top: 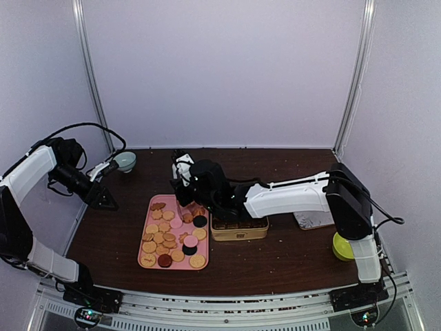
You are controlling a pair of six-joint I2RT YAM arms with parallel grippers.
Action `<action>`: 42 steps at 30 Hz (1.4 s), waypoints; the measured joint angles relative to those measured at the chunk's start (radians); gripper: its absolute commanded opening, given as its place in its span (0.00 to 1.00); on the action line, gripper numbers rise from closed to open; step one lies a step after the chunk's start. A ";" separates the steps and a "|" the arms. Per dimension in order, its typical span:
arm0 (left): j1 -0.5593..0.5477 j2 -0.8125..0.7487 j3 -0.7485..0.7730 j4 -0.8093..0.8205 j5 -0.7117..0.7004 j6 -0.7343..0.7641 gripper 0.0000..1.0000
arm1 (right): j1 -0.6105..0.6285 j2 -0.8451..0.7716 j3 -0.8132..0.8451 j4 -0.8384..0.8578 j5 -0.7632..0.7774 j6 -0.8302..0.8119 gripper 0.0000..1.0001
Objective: Pack the cookies
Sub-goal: Position the fake cookies on the plate, then pick up the fake cookies from the plate.
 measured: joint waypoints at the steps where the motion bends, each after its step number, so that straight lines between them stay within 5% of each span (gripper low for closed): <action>1: 0.000 0.000 0.000 0.000 0.000 0.000 0.79 | 0.005 0.000 -0.009 0.010 0.000 0.001 0.36; 19: 0.000 0.000 0.000 -0.001 0.003 0.000 0.78 | 0.122 -0.098 -0.166 0.057 0.001 0.002 0.23; 27: 0.000 0.000 0.000 -0.003 0.010 0.000 0.78 | 0.104 -0.111 -0.165 0.032 0.006 -0.008 0.13; 42: 0.000 0.000 0.019 -0.023 0.010 0.000 0.78 | 0.025 -0.299 -0.200 -0.023 0.023 -0.043 0.11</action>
